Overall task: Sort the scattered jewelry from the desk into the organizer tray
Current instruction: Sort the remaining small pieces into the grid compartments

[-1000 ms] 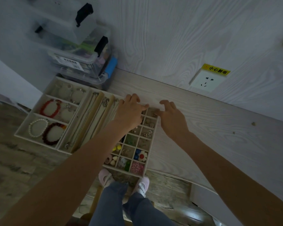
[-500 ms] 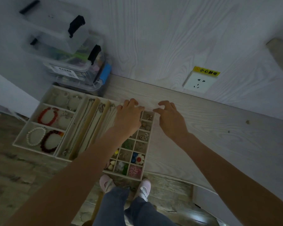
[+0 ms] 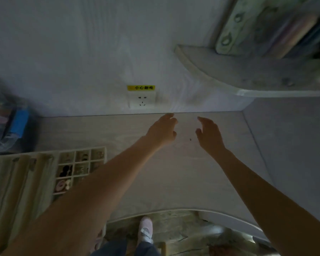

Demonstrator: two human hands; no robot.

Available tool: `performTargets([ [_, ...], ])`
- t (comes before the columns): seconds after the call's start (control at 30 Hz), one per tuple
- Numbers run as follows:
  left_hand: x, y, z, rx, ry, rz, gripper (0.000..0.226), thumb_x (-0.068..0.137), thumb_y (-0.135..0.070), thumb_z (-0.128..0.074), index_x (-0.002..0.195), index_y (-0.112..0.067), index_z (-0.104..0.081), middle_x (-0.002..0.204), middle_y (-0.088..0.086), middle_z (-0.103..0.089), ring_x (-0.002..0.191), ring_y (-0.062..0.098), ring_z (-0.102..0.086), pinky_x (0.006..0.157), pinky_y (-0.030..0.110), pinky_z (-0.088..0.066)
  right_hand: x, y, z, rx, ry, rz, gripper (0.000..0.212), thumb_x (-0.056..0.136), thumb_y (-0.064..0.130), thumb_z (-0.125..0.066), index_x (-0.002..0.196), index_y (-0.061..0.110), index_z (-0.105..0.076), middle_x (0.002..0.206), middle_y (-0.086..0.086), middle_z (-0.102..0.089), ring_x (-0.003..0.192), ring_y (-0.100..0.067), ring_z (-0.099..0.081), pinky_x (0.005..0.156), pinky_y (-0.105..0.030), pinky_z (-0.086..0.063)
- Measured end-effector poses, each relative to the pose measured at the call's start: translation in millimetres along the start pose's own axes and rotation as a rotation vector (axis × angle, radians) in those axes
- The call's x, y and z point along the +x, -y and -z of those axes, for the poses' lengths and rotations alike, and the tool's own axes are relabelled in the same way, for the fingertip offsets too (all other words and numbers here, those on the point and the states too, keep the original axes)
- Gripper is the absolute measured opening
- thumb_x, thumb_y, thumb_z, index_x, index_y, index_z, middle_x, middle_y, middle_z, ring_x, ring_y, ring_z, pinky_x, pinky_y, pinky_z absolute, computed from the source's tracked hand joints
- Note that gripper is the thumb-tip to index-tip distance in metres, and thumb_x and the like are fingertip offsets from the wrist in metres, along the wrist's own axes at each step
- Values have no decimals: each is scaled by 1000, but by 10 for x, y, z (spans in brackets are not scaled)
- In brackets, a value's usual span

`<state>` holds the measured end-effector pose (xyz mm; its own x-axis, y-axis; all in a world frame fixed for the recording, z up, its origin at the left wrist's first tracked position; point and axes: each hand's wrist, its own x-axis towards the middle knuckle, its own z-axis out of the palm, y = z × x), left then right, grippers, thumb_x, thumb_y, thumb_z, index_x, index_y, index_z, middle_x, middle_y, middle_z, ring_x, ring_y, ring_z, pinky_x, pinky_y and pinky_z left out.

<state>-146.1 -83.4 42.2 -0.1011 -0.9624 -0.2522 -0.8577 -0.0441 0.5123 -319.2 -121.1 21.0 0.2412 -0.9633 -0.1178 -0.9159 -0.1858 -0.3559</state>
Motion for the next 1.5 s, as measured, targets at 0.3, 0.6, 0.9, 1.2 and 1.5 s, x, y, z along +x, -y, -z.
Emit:
performTargets([
  [0.3, 923, -532, -584, 143, 191, -62, 64, 92, -15, -50, 149, -16, -21, 156, 8, -16, 141, 28, -17, 113, 38, -23, 291, -709, -140, 88, 53, -116, 51, 98, 18, -44, 145, 8, -28, 147, -15, -34, 136, -27, -28, 107, -26, -14],
  [0.6, 983, -692, -722, -393, -81, -90, 39, 76, -8, -35, 86, 0, -71, 72, 7, -59, 62, -4, -47, 58, 11, -33, 512, -675, -284, 312, -122, -225, 20, 91, 19, -59, 99, 1, -63, 100, -16, -62, 92, -25, -59, 77, -23, -43],
  [0.9, 598, -509, -747, -294, -22, 6, 25, 88, -1, -52, 104, 0, -71, 105, 12, -68, 98, 21, -62, 79, 15, -37, 0, -415, -391, 150, -65, -133, 26, 98, 21, -46, 103, 2, -63, 102, -15, -59, 94, -26, -57, 76, -28, -41],
  [1.2, -110, -16, -273, -464, -134, 41, 7, 81, -14, -69, 85, -9, -72, 78, -6, -66, 68, -7, -56, 64, -2, -36, -377, 156, -172, 804, 130, -140, 22, 92, 9, -54, 75, 20, -61, 68, 4, -63, 54, 4, -58, 55, -15, -46],
  [1.5, -1150, 603, 296, -441, -272, 183, 4, 77, -15, -71, 80, -18, -70, 75, -12, -66, 67, -10, -58, 64, 0, -42, -744, 1294, -140, 985, 336, 0, 11, 80, 6, -71, 71, 11, -65, 71, -9, -71, 62, -19, -68, 65, -29, -58],
])
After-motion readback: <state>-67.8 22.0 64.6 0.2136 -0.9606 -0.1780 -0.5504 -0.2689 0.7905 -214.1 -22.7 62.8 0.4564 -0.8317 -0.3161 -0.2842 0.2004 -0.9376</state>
